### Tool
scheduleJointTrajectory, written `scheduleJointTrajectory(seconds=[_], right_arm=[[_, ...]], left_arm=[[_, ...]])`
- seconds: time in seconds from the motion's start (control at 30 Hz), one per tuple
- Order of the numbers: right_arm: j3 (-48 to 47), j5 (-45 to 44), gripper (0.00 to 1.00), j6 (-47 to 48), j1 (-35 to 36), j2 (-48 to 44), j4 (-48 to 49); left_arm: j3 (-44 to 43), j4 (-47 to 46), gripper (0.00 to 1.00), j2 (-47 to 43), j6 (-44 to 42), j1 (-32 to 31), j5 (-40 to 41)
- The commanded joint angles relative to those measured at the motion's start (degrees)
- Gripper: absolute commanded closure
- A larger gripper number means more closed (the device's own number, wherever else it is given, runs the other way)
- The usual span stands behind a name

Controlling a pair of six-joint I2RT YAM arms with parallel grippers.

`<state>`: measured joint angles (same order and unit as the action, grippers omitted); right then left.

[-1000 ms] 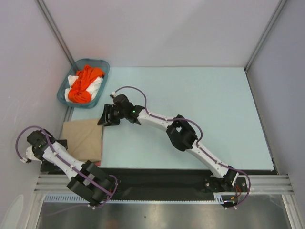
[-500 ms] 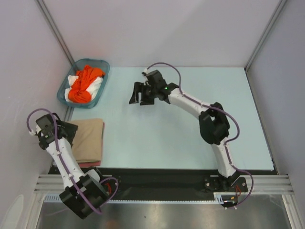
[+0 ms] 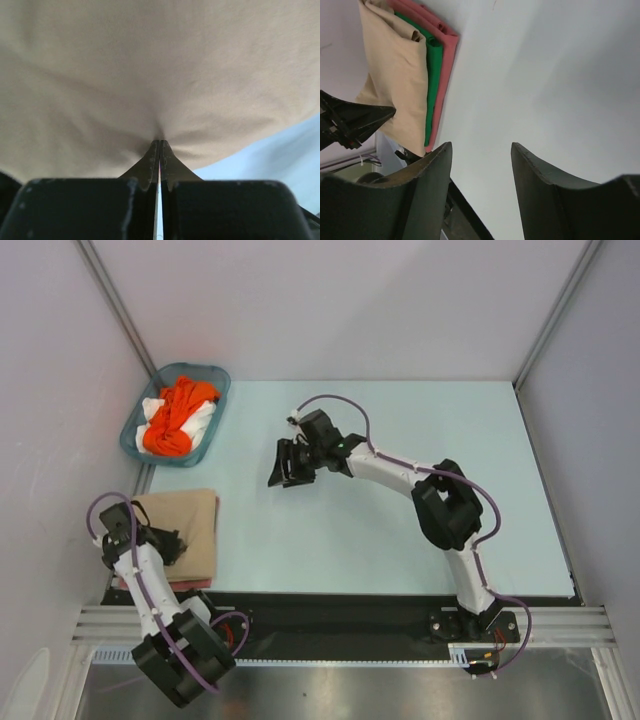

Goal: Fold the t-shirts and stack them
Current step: Neatly place the folded tshirt to the corner

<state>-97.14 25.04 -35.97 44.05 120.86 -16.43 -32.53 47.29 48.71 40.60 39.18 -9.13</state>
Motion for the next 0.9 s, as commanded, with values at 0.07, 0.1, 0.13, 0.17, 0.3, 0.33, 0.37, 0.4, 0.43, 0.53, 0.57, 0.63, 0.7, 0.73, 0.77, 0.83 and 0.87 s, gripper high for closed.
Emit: scheduleJointTrajectory(seconds=[0.07, 0.1, 0.13, 0.17, 0.3, 0.33, 0.37, 0.4, 0.43, 0.53, 0.57, 0.63, 0.7, 0.73, 0.77, 0.83, 0.87], right_arm=[[-6.56, 1.94, 0.44, -2.26, 2.26, 4.81, 3.24], [-7.18, 1.95, 0.44, -2.70, 2.44, 5.43, 3.33], [-7.88, 2.03, 0.44, -3.49, 2.53, 5.96, 3.24], [-9.89, 2.21, 0.44, -3.85, 2.70, 7.27, 3.15], [-15.43, 2.03, 0.44, -3.59, 3.23, 9.65, 0.61], [-15.97, 2.03, 0.44, -3.50, 3.32, 9.75, 0.43], [-16.23, 2.21, 0.44, -3.32, 3.23, 9.83, 0.43], [-16.32, 2.30, 0.44, -3.23, 3.23, 9.66, 0.34], [-16.15, 2.38, 0.44, -3.15, 3.23, 9.40, 0.17], [-14.57, 2.82, 0.44, -2.44, 3.15, 8.52, 0.25], [-14.13, 3.09, 0.44, -2.36, 3.06, 8.34, 0.17], [-12.55, 3.35, 0.45, -2.09, 3.14, 7.73, 0.60], [-11.93, 3.53, 0.45, -2.09, 3.23, 7.55, 0.69], [-11.93, 3.61, 0.45, -2.27, 3.32, 7.38, 0.78], [-11.93, 3.88, 0.45, -2.27, 3.32, 7.37, 0.78], [-12.19, 4.05, 0.45, -2.18, 3.32, 7.29, 0.78], [-12.45, 3.97, 0.45, -2.09, 3.23, 7.20, 0.52]], left_arm=[[-12.18, 9.29, 1.00, 0.60, -0.44, -0.67, 12.68], [-15.42, 11.66, 1.00, 0.60, 0.87, -1.03, 16.82], [-16.41, 16.21, 1.00, 0.69, 4.97, -0.77, 24.43], [-16.94, 18.08, 1.00, 0.77, 7.10, -0.77, 26.77], [-14.76, 18.37, 1.00, 0.51, 9.32, 0.81, 28.29], [-14.32, 17.50, 1.00, 0.68, 9.06, 1.42, 28.11], [-13.96, 16.53, 1.00, 0.69, 7.75, 2.73, 27.76], [-13.61, 15.56, 1.00, 0.69, 6.87, 3.44, 27.24], [-13.43, 12.86, 1.00, 0.77, 5.56, 4.23, 26.27], [-13.08, 9.59, 1.00, 1.65, 1.95, 5.29, 24.16], [-13.08, 9.32, 1.00, 1.83, 1.68, 7.03, 23.98], [-12.73, 8.27, 1.00, 2.27, 1.15, 9.50, 22.75], [-12.29, 7.47, 1.00, 3.67, 0.19, 13.98, 21.70], [-12.03, 6.16, 1.00, 4.54, -0.43, 15.39, 20.13], [-12.03, 5.89, 1.00, 6.47, -0.78, 17.75, 19.68], [-12.20, 5.01, 1.00, 9.02, -1.22, 18.56, 19.49], [-12.46, 6.14, 1.00, 11.30, -1.14, 19.78, 20.45]])
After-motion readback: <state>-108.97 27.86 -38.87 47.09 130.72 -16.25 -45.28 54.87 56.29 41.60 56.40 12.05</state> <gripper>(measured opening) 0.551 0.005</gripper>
